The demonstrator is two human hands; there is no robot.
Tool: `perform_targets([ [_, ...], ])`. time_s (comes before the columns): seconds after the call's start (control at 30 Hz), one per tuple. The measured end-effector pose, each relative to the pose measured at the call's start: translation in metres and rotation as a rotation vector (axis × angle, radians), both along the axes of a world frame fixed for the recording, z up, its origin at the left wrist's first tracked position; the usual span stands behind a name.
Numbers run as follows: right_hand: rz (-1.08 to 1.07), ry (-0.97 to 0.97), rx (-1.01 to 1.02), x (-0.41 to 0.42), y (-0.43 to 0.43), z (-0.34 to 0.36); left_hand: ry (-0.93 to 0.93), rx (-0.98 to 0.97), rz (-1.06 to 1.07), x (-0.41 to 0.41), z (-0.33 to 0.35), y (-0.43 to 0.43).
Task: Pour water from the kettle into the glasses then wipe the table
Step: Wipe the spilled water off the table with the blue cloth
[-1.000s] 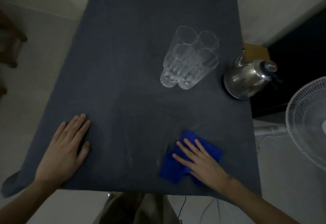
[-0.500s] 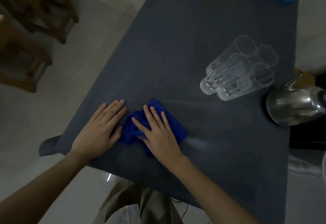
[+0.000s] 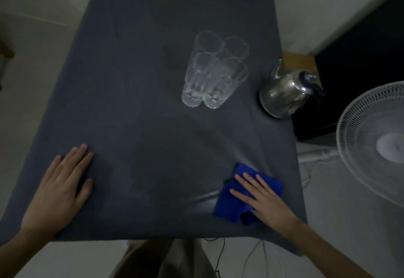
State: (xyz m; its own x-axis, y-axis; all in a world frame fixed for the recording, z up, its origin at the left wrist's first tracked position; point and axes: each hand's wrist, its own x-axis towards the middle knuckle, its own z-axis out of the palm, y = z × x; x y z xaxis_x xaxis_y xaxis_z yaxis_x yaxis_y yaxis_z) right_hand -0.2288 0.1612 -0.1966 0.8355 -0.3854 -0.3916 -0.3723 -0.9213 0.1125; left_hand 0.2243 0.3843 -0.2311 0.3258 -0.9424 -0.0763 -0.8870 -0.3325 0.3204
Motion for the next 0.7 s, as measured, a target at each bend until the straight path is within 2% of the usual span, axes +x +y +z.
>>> perform_targets([
  [0.1, -0.188, 0.038, 0.012, -0.039, -0.011, 0.006, 0.003, 0.019, 0.005, 0.003, -0.005, 0.001],
  [0.2, -0.305, 0.017, 0.045, -0.041, -0.014, 0.004, 0.003, 0.015, 0.004, 0.004, -0.005, 0.001],
  [0.4, -0.386, -0.108, 0.111, 0.039, 0.000, -0.007, 0.009, -0.009, 0.005, 0.000, 0.005, 0.001],
  [0.53, -0.277, -0.211, 0.101, 0.134, 0.017, -0.015, -0.017, 0.007, 0.005, 0.000, 0.008, 0.004],
  [0.7, 0.042, -0.277, 0.175, 0.244, 0.056, -0.019, -0.036, 0.025, 0.010, 0.000, 0.008, 0.005],
])
